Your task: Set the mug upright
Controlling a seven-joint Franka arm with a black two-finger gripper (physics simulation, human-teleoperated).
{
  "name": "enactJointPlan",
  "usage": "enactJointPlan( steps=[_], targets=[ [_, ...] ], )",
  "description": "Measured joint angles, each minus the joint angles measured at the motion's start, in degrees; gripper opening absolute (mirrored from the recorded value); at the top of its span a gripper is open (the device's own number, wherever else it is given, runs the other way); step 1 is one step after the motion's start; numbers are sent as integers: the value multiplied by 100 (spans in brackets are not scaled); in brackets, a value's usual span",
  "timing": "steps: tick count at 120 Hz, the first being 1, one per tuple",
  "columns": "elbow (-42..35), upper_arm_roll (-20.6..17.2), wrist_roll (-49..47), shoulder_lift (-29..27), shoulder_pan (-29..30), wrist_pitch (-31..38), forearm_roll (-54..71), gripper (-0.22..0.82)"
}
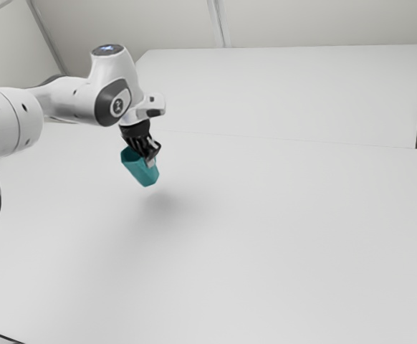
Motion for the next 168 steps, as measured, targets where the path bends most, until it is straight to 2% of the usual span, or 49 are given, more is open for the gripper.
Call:
enactJointPlan(
  steps=[86,92,110,124,137,152,168],
  targets=[
    [-315,-35,-1324,457,-8,243,-30,-17],
    [-316,-40,-1363,459,-12,248,-42,-12],
    [-316,-45,-1445,431,-46,253,-150,20],
    [-316,-45,-1495,340,-51,228,-189,37],
    [-296,-47,-1532,64,-50,124,-210,47],
    [-71,-66,-1532,-141,-43,-157,-344,53],
    [688,-52,-1438,-164,-9,-684,-514,56]
  ],
)
